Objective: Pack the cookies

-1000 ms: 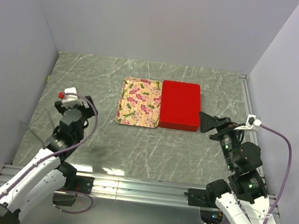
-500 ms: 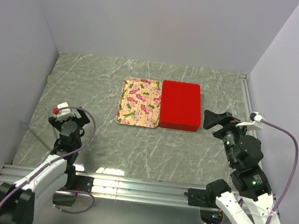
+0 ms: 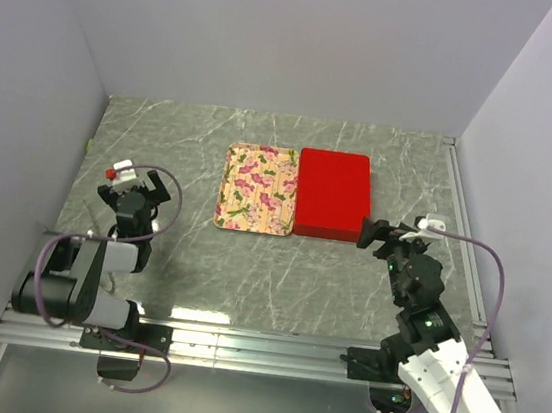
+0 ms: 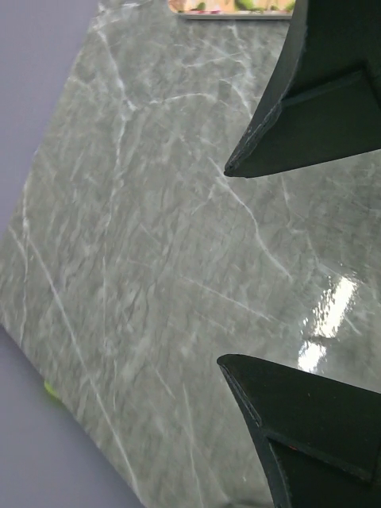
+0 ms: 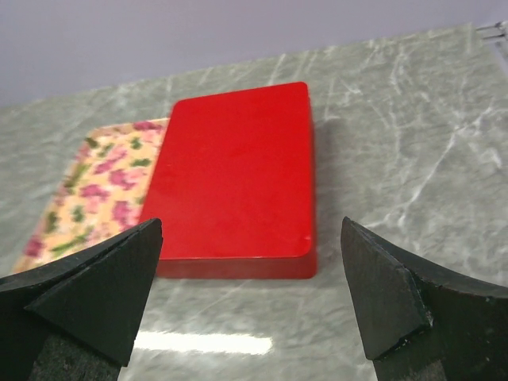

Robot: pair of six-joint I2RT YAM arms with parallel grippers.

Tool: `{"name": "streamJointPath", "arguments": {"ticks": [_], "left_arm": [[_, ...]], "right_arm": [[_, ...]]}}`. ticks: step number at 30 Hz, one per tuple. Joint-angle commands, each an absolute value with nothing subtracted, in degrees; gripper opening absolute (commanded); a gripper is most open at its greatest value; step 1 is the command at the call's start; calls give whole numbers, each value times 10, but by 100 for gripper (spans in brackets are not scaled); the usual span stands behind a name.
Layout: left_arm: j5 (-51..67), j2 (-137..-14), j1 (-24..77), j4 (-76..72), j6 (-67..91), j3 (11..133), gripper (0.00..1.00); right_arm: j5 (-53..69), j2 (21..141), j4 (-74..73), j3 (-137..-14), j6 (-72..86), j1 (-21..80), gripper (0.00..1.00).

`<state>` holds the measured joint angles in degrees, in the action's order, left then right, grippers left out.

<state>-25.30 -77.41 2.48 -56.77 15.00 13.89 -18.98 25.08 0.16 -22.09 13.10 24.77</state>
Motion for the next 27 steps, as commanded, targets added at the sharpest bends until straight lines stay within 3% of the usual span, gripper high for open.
{"name": "streamJointPath", "arguments": {"ticks": [1,4,6,16,22,27], "left_arm": [[-196,-822,22,-677,122,147,99],[-159,-848,22,-747,100,128,99],[-156,-836,22,-695,106,138,99],[-156,-836,22,-707,107,135,100],[-156,-836,22,-708,106,135,99],[-157,-836,22,-709,106,135,99]], "right_arm": [[-225,275,174,-175,56,246,100],[-200,329,227,-153,27,220,100],[-192,379,253,-141,16,201,100],[-120,601,551,-107,42,70,100],[-52,705,669,-84,19,55,100],[-72,747,632,-127,40,36,100]]}}
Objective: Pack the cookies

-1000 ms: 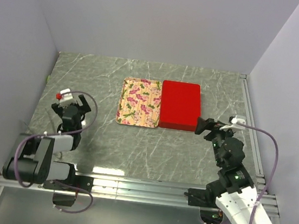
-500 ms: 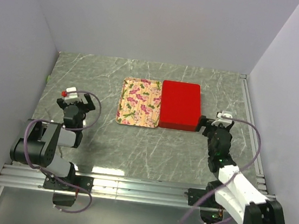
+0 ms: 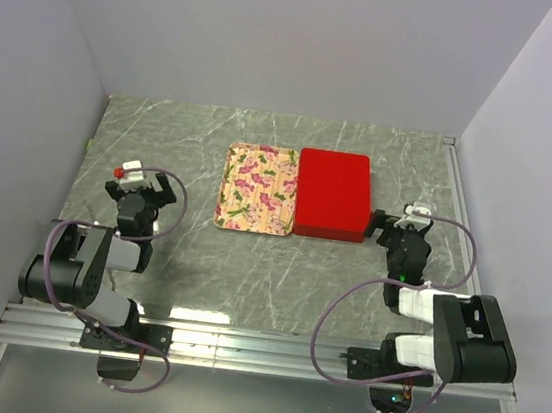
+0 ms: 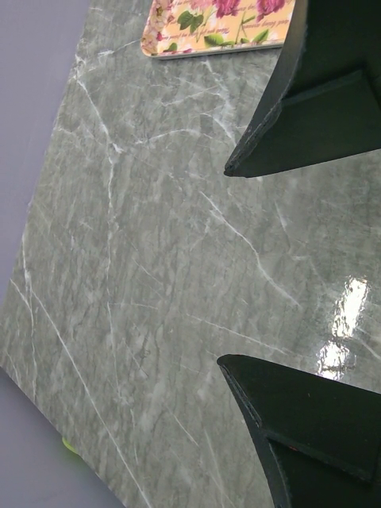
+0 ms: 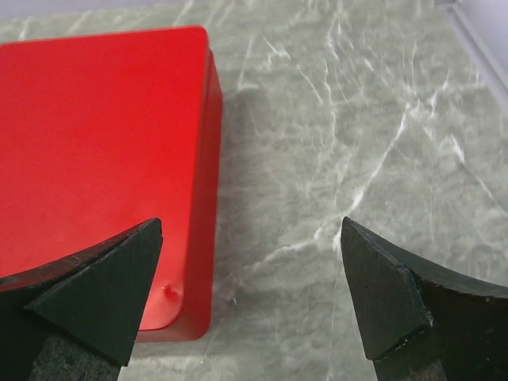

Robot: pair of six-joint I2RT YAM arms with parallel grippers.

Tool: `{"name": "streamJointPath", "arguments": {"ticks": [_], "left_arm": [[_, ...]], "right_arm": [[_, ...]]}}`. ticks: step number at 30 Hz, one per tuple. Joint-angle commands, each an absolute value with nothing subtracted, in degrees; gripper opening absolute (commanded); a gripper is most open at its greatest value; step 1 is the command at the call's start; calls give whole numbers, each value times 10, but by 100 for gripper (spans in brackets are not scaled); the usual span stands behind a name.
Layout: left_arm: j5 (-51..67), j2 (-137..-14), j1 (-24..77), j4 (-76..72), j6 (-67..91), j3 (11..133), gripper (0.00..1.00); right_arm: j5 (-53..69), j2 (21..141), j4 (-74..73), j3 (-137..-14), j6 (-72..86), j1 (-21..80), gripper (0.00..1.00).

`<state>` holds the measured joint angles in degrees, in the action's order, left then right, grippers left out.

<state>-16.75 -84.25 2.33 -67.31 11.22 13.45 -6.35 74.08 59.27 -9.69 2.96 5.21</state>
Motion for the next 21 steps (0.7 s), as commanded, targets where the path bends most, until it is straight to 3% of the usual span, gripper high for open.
{"name": "streamJointPath", "arguments": {"ticks": [1,21], "left_arm": [[-156,-836,22,-708,106,135,99],[-157,-836,22,-708,106,135,99]], "right_arm": [[-71,750,635,-128,40,35,100],[-73,744,635,-124,40,36,100]]}}
